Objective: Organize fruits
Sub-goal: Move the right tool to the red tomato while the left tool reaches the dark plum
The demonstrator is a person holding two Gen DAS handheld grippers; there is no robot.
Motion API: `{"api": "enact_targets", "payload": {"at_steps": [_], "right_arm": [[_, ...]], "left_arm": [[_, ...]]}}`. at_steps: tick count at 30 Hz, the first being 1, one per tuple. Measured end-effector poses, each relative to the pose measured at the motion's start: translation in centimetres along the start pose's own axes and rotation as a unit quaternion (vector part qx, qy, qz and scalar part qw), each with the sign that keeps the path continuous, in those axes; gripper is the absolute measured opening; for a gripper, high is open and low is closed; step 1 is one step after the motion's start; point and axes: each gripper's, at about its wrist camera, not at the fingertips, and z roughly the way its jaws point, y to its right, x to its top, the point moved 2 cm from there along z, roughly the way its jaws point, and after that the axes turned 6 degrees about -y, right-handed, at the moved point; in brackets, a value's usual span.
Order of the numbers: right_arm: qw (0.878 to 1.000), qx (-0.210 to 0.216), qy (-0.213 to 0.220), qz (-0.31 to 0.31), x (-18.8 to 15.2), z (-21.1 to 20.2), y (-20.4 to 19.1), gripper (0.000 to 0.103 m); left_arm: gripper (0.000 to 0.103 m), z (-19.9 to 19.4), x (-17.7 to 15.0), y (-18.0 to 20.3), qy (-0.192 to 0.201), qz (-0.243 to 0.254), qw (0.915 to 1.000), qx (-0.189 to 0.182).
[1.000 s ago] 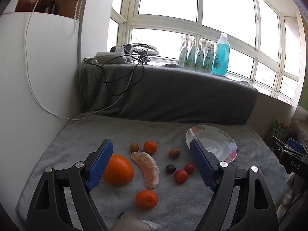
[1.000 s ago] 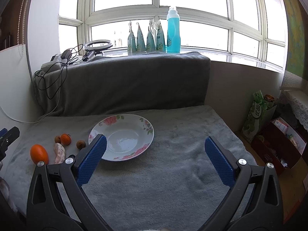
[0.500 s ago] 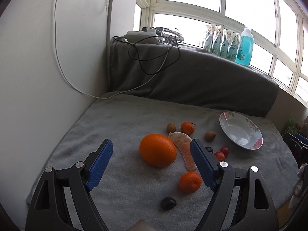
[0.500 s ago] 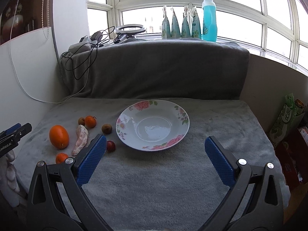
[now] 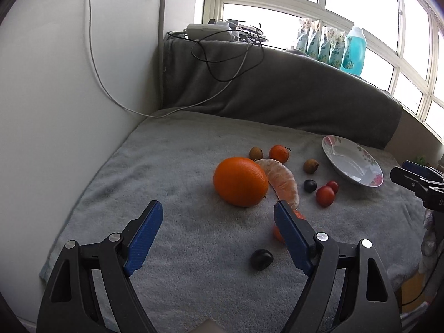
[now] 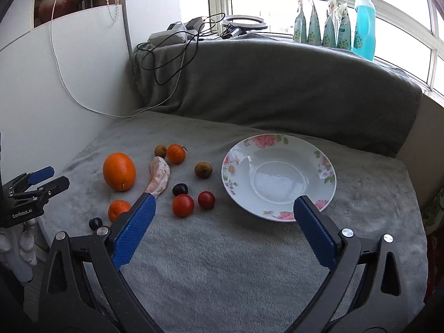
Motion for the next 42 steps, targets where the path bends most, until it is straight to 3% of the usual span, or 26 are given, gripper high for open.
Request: {"api": "enact_targets", "payload": {"at_steps": [4, 6, 15, 22, 42], "right_arm": [[0.999, 0.023, -0.022, -0.023, 0.0, 1.5, -1.1, 0.088], [0.998, 0.031, -0.035, -0.033, 0.1, 2.6, -1.6, 0.078], [0.99, 0.077, -0.105, -0.053, -0.2, 7.2, -3.0, 0.047], [0.988, 0.08, -0.119, -0.055, -0.3, 9.1, -3.3, 0.043], [0.987, 0.065, -0.136, -0.055, 0.0, 12.3, -3.9, 0.037]], "left_arm": [[0.078, 0.0, -0.4, 0.5, -0.008, 0.005, 0.9999, -0.014], [0.077, 0.1, -0.8, 0.8, -0.013, 0.01, 0.9997, -0.021], [0.05, 1.6, -2.4, 1.5, -0.056, 0.008, 0.9963, -0.065], [0.04, 2.8, -3.3, 2.0, -0.08, 0.006, 0.9929, -0.088], [0.032, 4.2, -3.6, 2.0, -0.105, 0.015, 0.9909, -0.082]]}}
